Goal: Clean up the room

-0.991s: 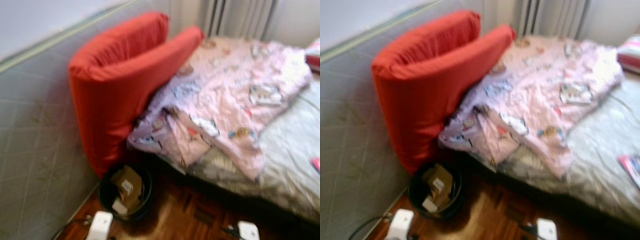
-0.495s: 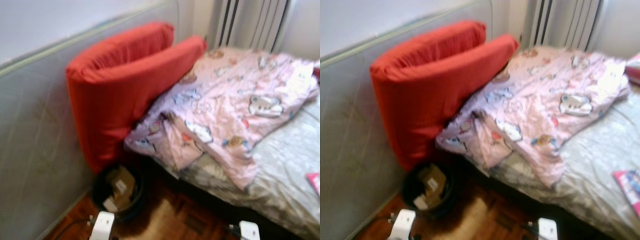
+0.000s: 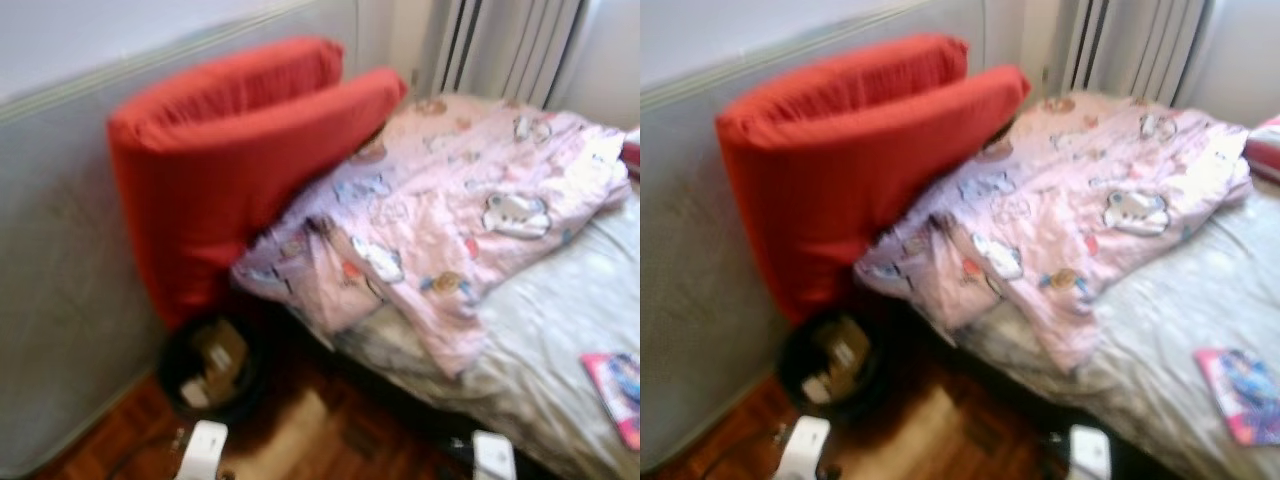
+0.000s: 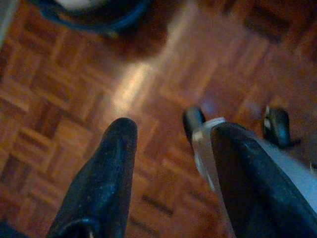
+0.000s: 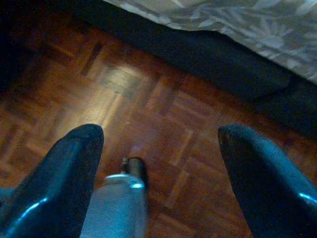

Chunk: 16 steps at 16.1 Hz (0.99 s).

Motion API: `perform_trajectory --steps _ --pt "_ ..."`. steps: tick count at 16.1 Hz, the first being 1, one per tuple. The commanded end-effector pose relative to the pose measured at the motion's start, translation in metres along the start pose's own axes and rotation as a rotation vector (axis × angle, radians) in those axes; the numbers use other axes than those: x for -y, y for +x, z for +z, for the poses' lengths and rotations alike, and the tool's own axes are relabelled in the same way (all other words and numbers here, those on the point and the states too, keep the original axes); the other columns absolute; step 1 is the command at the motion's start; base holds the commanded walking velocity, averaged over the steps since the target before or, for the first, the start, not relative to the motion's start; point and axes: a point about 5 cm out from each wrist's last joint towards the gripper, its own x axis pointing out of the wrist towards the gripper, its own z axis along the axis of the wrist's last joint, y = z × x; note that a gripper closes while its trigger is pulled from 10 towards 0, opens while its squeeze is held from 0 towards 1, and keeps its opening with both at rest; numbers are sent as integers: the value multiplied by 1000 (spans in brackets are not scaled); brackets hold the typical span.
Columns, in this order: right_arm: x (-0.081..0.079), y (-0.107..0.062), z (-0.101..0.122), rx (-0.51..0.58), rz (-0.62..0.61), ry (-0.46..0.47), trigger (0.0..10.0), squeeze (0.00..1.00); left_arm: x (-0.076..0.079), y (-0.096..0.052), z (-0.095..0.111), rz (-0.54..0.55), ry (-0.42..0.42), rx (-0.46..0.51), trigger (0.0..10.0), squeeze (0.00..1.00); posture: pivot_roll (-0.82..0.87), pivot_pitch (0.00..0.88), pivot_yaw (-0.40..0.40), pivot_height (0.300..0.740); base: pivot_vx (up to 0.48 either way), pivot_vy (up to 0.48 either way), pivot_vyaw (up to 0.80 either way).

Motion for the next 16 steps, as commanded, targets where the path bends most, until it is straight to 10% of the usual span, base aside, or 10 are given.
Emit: perform_trajectory --steps 1,16 --pt "3 -2 -6 -25 -10 8 10000 0 0 1 4 -3 13 5 10000 0 -44 44 26 740 0 -259 -781" --pt "4 -1 -4 -16 -15 15 10000 0 1 1 6 0 -4 9 10000 0 -47 72 25 740 0 -206 -765"
